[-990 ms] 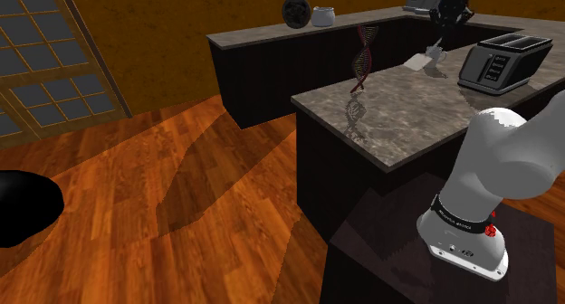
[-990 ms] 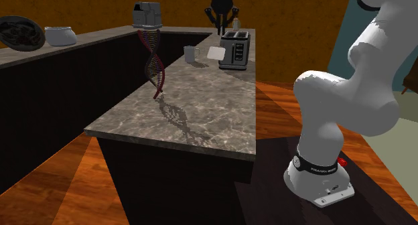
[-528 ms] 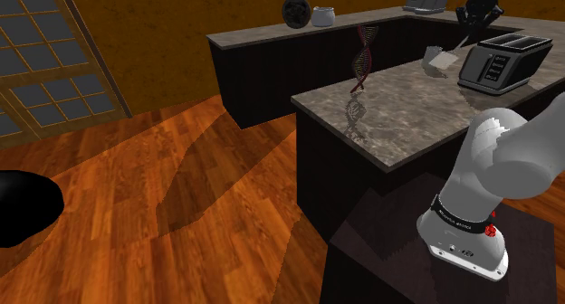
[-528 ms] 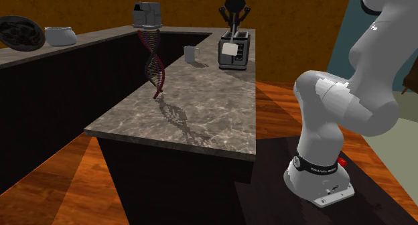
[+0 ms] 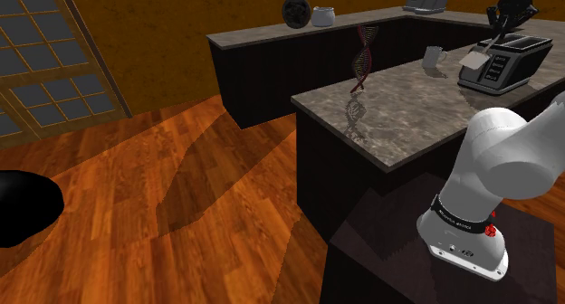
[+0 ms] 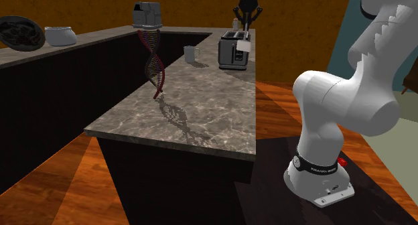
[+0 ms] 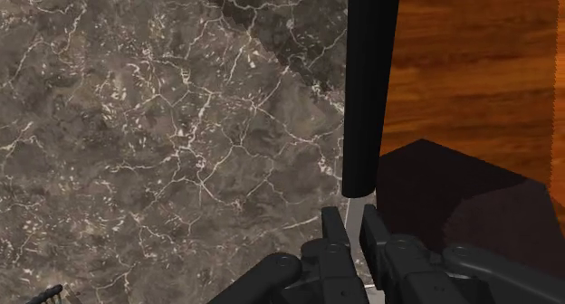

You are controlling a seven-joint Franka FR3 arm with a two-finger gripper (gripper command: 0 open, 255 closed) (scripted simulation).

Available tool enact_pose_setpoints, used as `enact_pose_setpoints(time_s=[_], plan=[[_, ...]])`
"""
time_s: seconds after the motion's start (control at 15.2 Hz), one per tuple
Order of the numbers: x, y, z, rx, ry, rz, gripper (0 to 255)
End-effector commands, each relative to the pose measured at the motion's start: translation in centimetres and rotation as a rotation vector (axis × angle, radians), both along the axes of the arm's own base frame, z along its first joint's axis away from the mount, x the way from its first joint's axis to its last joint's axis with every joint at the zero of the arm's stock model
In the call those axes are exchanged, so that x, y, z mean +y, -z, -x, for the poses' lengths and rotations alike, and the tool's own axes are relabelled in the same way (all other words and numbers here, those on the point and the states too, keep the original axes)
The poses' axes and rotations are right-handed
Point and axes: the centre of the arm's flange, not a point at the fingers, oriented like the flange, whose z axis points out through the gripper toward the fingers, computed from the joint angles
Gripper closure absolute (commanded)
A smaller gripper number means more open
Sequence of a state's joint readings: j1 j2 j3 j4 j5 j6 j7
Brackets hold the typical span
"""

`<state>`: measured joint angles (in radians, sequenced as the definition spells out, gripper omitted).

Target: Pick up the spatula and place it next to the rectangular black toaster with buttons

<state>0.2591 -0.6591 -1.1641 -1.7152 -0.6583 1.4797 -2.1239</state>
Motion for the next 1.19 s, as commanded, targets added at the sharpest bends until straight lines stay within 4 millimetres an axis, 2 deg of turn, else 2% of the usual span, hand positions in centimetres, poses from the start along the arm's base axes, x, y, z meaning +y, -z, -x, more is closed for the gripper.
enact_pose_setpoints(time_s=[0.0,0.26,1.12], plan=[[-2.0,0.1,1.9,0.001,-0.001,0.001,255],[-6.1,0.1,6.2,0.001,-0.001,0.001,255],[-6.1,6.9,6.2,0.001,-0.001,0.001,255]])
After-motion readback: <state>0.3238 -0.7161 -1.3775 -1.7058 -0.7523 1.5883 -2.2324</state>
